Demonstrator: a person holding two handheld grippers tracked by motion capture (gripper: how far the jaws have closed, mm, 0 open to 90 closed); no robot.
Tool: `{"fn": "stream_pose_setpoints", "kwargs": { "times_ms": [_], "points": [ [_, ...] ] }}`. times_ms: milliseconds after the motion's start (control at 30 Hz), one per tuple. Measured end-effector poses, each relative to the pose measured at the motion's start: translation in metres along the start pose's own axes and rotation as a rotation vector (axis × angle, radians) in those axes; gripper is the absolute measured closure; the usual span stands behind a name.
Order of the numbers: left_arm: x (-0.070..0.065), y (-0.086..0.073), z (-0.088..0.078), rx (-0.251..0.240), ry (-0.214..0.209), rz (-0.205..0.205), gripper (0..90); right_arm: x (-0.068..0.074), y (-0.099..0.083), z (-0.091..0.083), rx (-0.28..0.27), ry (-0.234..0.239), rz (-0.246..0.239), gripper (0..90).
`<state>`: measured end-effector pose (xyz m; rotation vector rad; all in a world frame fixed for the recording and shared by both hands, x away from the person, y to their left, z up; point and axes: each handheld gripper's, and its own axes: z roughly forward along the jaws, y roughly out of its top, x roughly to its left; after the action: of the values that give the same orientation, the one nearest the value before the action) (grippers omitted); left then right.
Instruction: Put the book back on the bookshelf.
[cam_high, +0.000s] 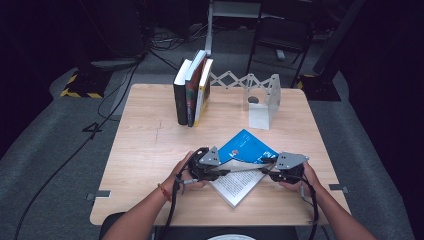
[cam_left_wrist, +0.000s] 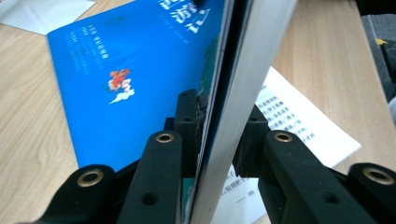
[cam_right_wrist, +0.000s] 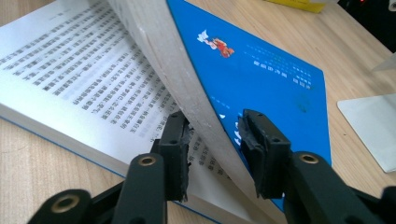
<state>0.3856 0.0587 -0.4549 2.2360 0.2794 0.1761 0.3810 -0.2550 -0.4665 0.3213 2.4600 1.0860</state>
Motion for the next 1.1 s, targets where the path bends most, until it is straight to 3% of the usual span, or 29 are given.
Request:
{"fn": "stream_pose_setpoints", "kwargs": {
  "times_ms": [133, 300, 400, 467, 533, 600, 633, 700, 733, 800, 867, 967, 1067, 1100],
  "points": [
    [0.013, 0.003, 0.003, 0.032, 0.027, 0.015, 71.3, 0.003, 0.003, -0.002, -0.003, -0.019, 0.008, 69.0],
    [0.031, 0.004, 0.006, 0.048, 0.052, -0.026, 64.0, 0.004, 0.011, 0.0, -0.014, -0.033, 0.024, 72.6],
    [0.027, 0.004, 0.005, 0.057, 0.074, -0.031, 60.0, 0.004, 0.017, 0.001, -0.005, -0.036, 0.013, 73.3],
    [0.023, 0.006, 0.004, 0.04, 0.053, -0.044, 55.0, 0.004, 0.018, 0.001, -0.001, -0.034, 0.007, 73.2],
    [0.019, 0.008, 0.003, 0.047, 0.065, -0.041, 53.1, 0.004, 0.018, 0.001, 0.003, -0.034, 0.007, 73.2],
    [0.008, 0.014, 0.004, 0.063, 0.09, 0.001, 52.2, 0.003, 0.02, 0.001, 0.012, -0.031, -0.002, 73.2],
    [0.004, 0.017, 0.006, 0.067, 0.106, 0.004, 51.9, 0.003, 0.02, 0.001, 0.013, -0.031, -0.001, 73.2],
    [-0.001, 0.021, 0.007, 0.065, 0.124, 0.004, 55.1, 0.003, 0.021, 0.001, 0.02, -0.028, -0.004, 73.1],
    [-0.002, 0.022, 0.008, 0.078, 0.149, 0.017, 61.6, 0.003, 0.022, 0.001, 0.022, -0.026, -0.007, 73.0],
    [-0.002, 0.022, 0.008, 0.08, 0.157, 0.037, 68.1, 0.002, 0.022, 0.002, 0.03, -0.026, -0.012, 72.9],
    [-0.002, 0.02, 0.009, 0.08, 0.147, 0.05, 70.7, 0.001, 0.022, 0.002, 0.026, -0.015, 0.003, 70.7],
    [0.001, 0.016, 0.009, 0.066, 0.121, 0.031, 72.3, -0.003, 0.02, 0.002, 0.002, 0.001, 0.02, 63.5],
    [0.005, 0.011, 0.005, 0.036, 0.105, 0.008, 74.4, -0.012, 0.012, -0.002, 0.002, -0.024, 0.065, 48.5],
    [0.005, 0.01, 0.004, 0.036, 0.104, 0.01, 74.4, -0.016, 0.007, -0.005, -0.003, -0.025, 0.07, 49.8]
  ]
}}
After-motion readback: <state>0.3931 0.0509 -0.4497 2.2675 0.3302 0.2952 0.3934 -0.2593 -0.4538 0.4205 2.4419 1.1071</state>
